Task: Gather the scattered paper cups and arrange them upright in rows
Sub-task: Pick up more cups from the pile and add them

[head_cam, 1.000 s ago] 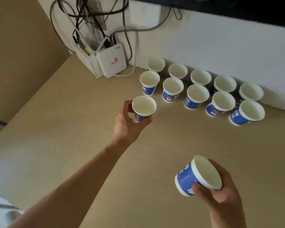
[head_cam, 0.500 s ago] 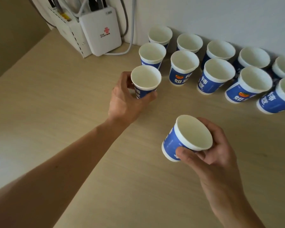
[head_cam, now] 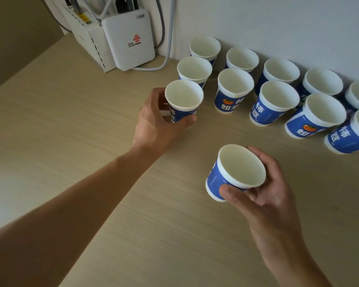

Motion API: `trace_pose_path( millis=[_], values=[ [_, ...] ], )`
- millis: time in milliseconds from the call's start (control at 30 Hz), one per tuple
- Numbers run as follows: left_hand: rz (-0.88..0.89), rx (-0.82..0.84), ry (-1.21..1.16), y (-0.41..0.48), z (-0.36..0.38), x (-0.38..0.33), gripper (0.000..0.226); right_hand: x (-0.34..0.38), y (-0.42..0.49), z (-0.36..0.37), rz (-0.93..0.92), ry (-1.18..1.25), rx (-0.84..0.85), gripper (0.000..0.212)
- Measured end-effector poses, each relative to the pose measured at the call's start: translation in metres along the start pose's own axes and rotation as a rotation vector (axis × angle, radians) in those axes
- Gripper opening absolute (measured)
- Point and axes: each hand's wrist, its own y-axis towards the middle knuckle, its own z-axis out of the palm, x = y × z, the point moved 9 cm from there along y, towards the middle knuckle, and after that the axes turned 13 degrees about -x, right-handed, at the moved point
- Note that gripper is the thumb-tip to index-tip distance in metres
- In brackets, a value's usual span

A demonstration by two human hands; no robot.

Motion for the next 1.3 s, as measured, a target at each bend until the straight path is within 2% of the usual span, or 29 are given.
trace_pose_path(
  millis=[233,367,500,1000,1200,1300],
  values=[
    [0.034,0.033,0.06,-0.011,-0.018,0.007,0.096,0.011,0.03,0.011,-0.114,0.023,-0.12,0.08],
    [0.023,0.054,0.086,-0.017,-0.024,0.016,0.094,0.012,0.053,0.019,-0.17,0.002,-0.249,0.077],
    [0.042,0.055,0.098,-0.022,-0.032,0.02,0.088,0.011,0.069,0.028,-0.2,-0.057,-0.299,0.074],
    [0.039,0.085,0.085,-0.03,-0.037,0.021,0.083,0.009,0.081,0.036,-0.26,-0.256,-0.346,0.07],
    [0.012,0.1,0.107,-0.034,-0.044,0.021,0.088,0.003,0.073,0.031,-0.247,-0.236,-0.341,0.078],
    [-0.058,0.11,0.16,-0.044,-0.051,0.015,0.089,0.0,0.049,0.016,-0.199,-0.251,-0.353,0.082]
  ],
)
